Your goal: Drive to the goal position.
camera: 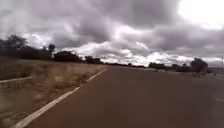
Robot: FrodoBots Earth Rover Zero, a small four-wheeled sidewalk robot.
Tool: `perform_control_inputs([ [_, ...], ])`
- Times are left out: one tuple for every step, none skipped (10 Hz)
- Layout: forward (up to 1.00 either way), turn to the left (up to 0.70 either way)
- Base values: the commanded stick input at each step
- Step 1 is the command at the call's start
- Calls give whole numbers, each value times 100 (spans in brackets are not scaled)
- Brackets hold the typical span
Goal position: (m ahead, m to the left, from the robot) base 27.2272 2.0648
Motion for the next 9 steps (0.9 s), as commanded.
perform_control_inputs([
  [85,4],
  [85,4],
  [85,4],
  [85,4],
  [85,4],
  [85,4],
  [85,4],
  [85,4],
  [85,4],
])
